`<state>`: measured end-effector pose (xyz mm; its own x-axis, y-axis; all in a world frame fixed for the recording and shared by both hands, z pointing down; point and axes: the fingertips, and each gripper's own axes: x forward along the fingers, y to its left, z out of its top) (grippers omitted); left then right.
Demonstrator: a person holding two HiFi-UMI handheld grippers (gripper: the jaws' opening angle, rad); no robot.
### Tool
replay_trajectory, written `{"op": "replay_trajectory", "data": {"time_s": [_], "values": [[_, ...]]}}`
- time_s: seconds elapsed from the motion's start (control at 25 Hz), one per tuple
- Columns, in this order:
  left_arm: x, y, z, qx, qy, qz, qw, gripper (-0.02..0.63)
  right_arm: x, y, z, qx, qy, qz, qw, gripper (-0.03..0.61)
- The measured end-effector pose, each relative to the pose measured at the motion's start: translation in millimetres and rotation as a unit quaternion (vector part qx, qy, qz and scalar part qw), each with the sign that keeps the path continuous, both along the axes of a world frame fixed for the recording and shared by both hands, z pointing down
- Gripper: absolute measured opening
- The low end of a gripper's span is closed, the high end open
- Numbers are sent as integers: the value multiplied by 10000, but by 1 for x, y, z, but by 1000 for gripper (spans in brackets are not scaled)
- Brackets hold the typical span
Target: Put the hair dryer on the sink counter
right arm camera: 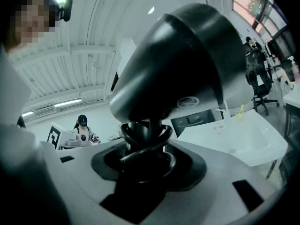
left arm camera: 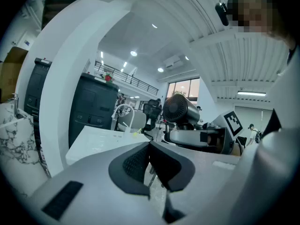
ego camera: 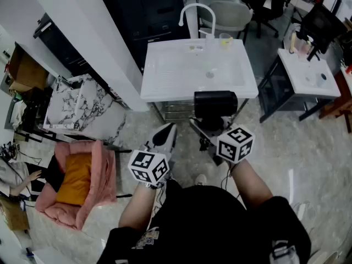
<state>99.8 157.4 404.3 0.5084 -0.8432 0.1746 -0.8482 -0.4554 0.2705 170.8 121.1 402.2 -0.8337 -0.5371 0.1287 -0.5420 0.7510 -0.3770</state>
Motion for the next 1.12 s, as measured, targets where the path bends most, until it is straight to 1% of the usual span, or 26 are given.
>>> {"op": "replay_trajectory", "data": {"time_s": [0.6, 0.88, 1.12], "values": [[-1, -3, 0, -36, -5, -1, 10000, 0, 2, -3, -1, -124, -36, 27, 9999, 219], [7, -12, -3, -57, 1, -16, 10000, 0, 13, -12, 2, -213, -26, 51, 9998, 219], [8, -24, 5, -105, 4, 60, 9999, 0, 12, -26, 10, -252, -6, 110, 9996, 219]]}}
